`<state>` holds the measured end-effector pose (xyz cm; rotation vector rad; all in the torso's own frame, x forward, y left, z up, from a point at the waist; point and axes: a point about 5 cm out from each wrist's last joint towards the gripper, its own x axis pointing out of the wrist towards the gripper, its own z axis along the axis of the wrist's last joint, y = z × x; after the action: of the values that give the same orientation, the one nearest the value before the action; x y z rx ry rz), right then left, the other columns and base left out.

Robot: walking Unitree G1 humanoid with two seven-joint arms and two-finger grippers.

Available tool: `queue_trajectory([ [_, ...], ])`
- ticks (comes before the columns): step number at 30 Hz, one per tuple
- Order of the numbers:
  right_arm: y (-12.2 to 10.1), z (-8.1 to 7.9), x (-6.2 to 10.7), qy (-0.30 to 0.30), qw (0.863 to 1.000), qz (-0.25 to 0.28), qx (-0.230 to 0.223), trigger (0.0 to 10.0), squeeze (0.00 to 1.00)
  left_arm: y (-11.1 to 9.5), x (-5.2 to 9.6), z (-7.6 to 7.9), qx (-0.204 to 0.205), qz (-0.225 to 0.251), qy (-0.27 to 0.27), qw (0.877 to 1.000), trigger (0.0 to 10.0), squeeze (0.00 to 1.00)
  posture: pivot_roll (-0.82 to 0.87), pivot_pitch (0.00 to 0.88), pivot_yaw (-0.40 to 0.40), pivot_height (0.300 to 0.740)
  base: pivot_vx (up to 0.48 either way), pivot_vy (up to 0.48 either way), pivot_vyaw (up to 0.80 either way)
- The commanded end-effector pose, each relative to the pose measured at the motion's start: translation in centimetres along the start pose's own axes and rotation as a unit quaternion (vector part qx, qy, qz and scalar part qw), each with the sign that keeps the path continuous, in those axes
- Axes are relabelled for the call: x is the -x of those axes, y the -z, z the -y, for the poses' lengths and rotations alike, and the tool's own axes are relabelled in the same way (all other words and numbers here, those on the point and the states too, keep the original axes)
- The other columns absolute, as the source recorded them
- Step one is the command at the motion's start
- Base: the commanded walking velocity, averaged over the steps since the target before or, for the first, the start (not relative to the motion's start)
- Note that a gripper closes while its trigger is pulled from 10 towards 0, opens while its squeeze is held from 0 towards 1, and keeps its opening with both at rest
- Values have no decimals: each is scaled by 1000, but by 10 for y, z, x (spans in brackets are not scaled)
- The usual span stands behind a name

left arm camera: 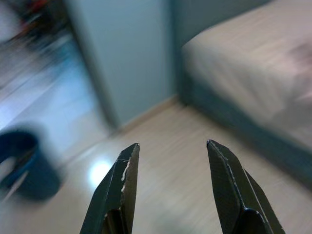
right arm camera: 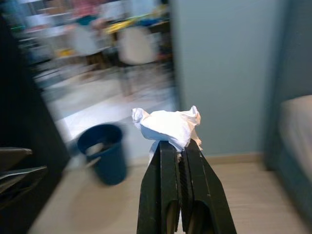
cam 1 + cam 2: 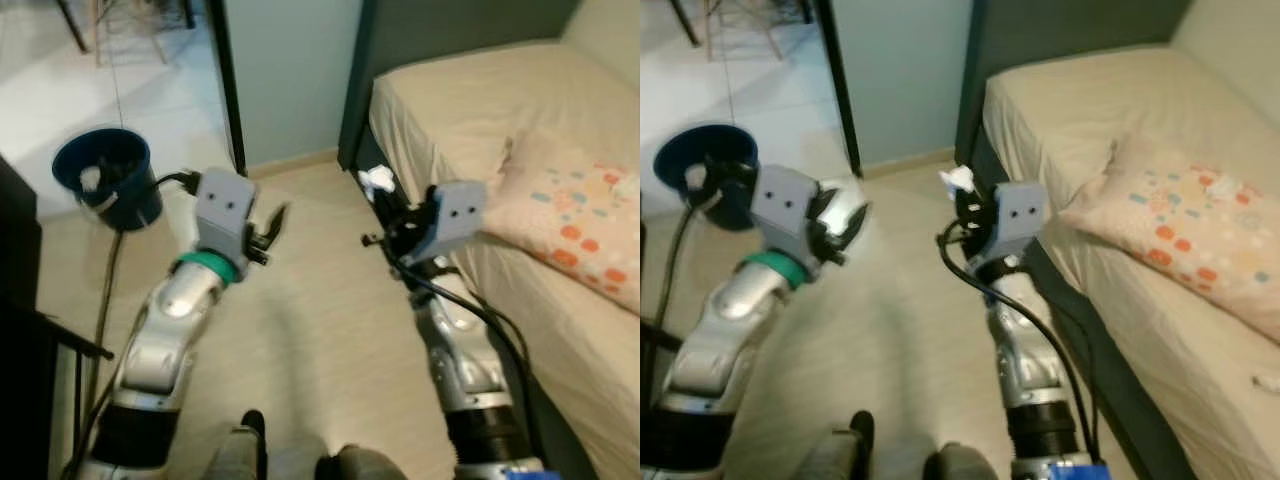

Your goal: Clean up the room

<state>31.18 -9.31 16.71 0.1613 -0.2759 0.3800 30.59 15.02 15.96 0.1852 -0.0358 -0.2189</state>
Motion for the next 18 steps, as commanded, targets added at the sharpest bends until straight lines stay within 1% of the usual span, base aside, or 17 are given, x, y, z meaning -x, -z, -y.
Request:
queue_trajectory([
  [1,23,9,12,26,998,-49,-7,10000,0,19,4,2,-10,-28,-5,1000,10000,0,-14,91,-12,740,0,0,725],
  [3,23,9,12,26,998,-49,-7,10000,0,19,4,2,-10,-28,-5,1000,10000,0,-14,91,-12,740,0,0,725],
  [4,33,12,18,33,997,-70,-7,10000,0,31,8,0,-12,-47,-16,999,10000,0,-17,90,-13,740,0,0,725],
  [5,48,15,27,44,994,-99,-15,10000,0,46,13,-4,-22,-71,-31,997,10000,0,-17,90,-13,740,0,0,725],
  [9,52,16,31,44,993,-105,-22,10000,0,50,15,-5,-26,-76,-35,996,10000,0,-15,88,-13,740,0,0,716],
  [12,51,15,30,40,993,-104,-23,10000,0,49,15,-5,-27,-74,-37,996,10000,0,-15,88,-13,740,0,0,700],
  [14,51,14,29,36,994,-100,-26,10000,0,49,14,-5,-30,-70,-39,996,10000,0,-14,85,-13,740,382,0,706],
  [16,46,4,23,6,996,-89,-23,10000,0,46,10,-7,-36,-61,-48,996,10000,0,-14,82,-14,740,469,0,0],
  [18,45,3,22,1,996,-88,-17,10000,0,46,9,-7,-37,-59,-49,996,10000,0,-13,81,-14,740,469,0,0],
])
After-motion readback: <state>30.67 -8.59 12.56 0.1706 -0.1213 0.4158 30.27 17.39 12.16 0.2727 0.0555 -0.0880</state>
